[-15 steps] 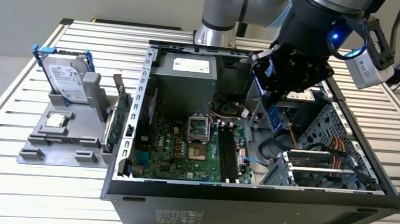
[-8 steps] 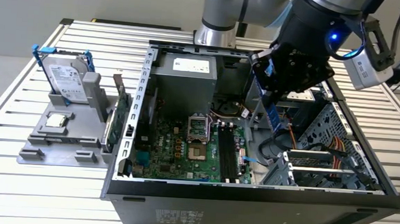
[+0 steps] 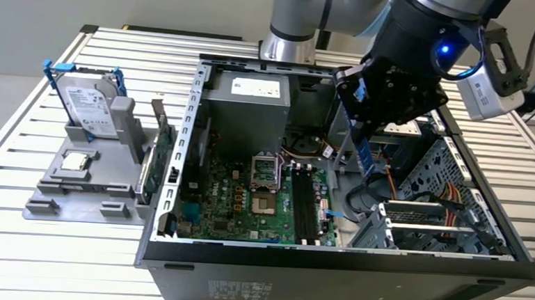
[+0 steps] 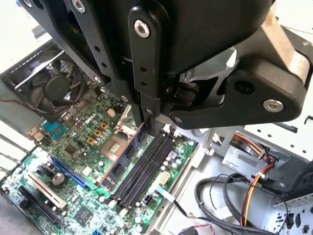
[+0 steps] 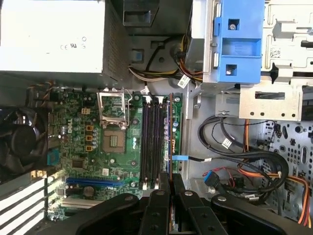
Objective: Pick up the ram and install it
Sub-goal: 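Insert the ram into the slot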
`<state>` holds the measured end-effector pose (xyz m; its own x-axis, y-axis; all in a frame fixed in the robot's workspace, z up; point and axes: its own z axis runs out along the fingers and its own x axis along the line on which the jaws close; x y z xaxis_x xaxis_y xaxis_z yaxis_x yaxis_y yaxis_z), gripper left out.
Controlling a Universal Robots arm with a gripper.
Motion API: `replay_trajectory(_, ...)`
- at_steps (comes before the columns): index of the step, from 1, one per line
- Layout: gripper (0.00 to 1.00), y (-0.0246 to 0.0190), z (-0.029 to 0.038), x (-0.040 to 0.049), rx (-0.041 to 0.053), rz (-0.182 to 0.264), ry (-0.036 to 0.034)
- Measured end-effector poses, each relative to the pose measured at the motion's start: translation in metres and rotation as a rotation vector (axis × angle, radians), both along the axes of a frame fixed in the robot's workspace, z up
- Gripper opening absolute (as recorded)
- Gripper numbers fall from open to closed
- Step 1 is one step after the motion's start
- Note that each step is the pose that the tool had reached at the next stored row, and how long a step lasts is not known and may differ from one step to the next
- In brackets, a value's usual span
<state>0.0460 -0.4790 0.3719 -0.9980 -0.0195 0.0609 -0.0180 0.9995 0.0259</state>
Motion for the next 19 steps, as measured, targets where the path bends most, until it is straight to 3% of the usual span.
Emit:
replay_trajectory(14, 0.0, 0.0, -0.0009, 0.0, 0.0044, -0.019, -0.0098)
replay_trajectory(19, 0.0, 0.0, -0.0009, 0.0, 0.0045, -0.02, -0.0103)
